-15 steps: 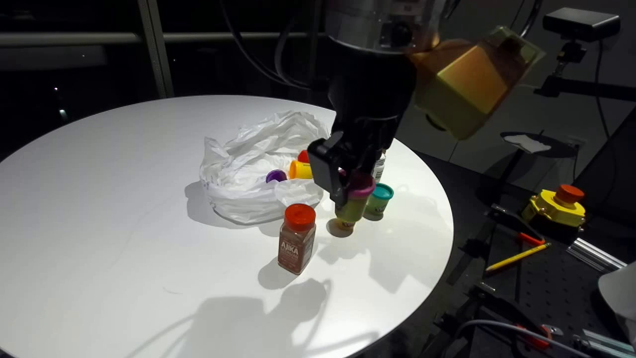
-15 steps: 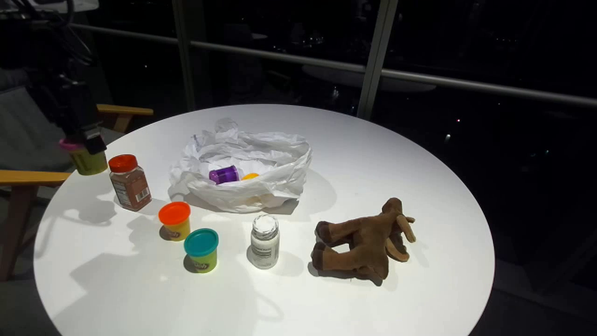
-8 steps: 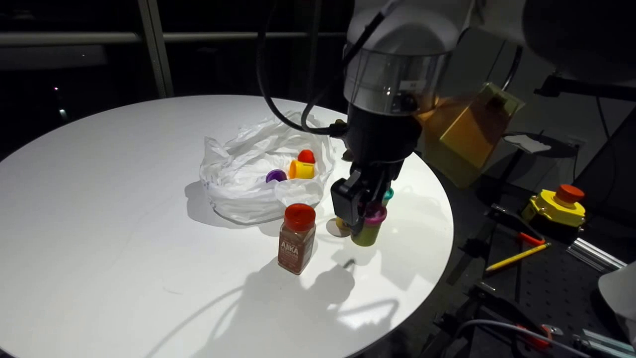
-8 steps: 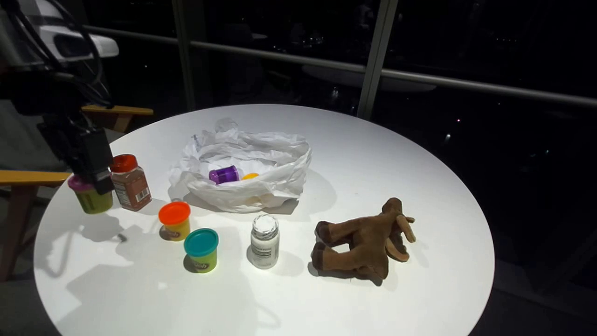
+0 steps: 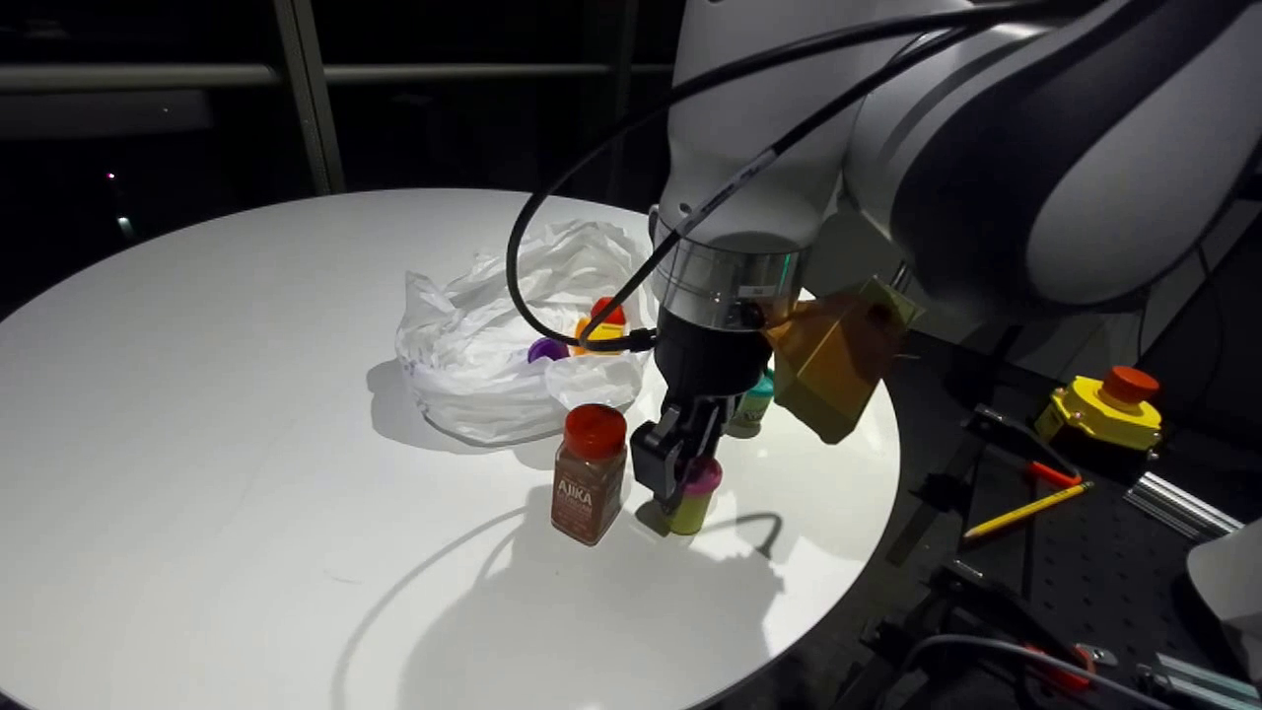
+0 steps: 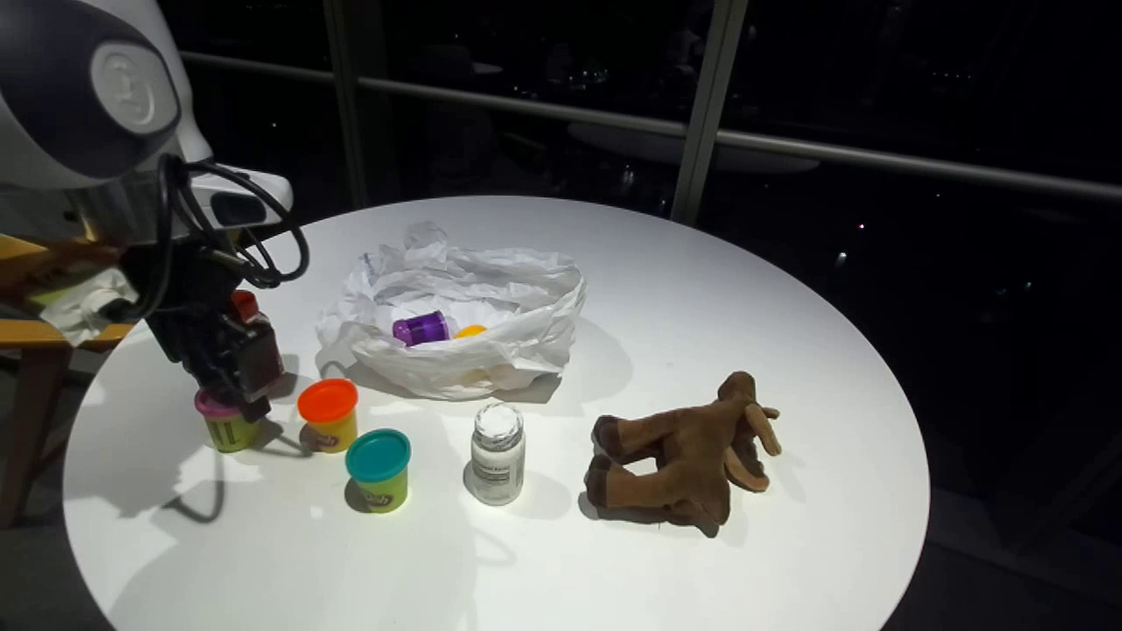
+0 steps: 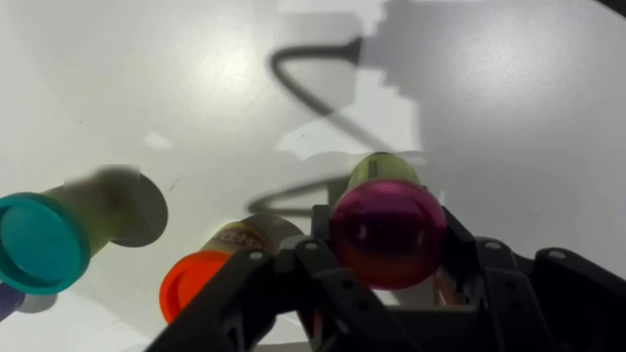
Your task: Pick the objects in the plastic bag and put them on the table
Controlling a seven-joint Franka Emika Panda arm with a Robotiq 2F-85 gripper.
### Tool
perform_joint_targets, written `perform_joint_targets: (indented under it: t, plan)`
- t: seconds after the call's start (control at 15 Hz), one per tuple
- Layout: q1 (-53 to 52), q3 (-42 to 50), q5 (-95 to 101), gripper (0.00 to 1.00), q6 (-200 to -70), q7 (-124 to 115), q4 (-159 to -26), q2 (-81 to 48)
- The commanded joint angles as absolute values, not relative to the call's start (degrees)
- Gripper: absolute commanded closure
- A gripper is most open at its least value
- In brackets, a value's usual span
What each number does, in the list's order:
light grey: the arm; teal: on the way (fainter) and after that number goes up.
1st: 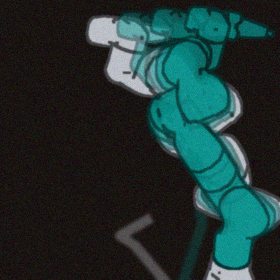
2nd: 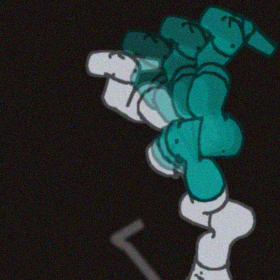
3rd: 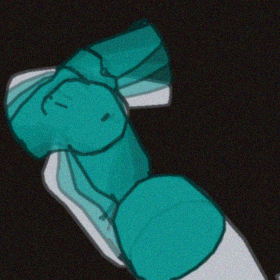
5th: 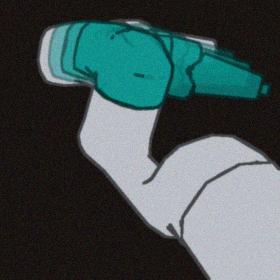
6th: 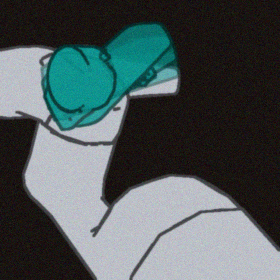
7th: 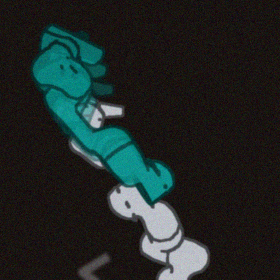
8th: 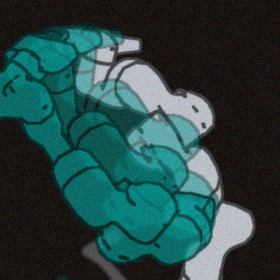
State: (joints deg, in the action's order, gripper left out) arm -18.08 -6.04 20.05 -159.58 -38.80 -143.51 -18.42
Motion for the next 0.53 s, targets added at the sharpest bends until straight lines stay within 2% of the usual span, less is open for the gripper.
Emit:
perform_joint_targets:
  t: [0.0, 0.2, 0.47]
  plan:
    - [-22.8, -1.1, 22.6, 0.22, -162.1, -39.7, -143.6, -16.6]
    - [-25.1, 1.8, 30.2, 0.02, -162.1, -45.0, -145.4, -11.8]
    - [-27.3, 5.3, 40.7, 0.0, -159.0, -53.7, -146.3, -3.6]
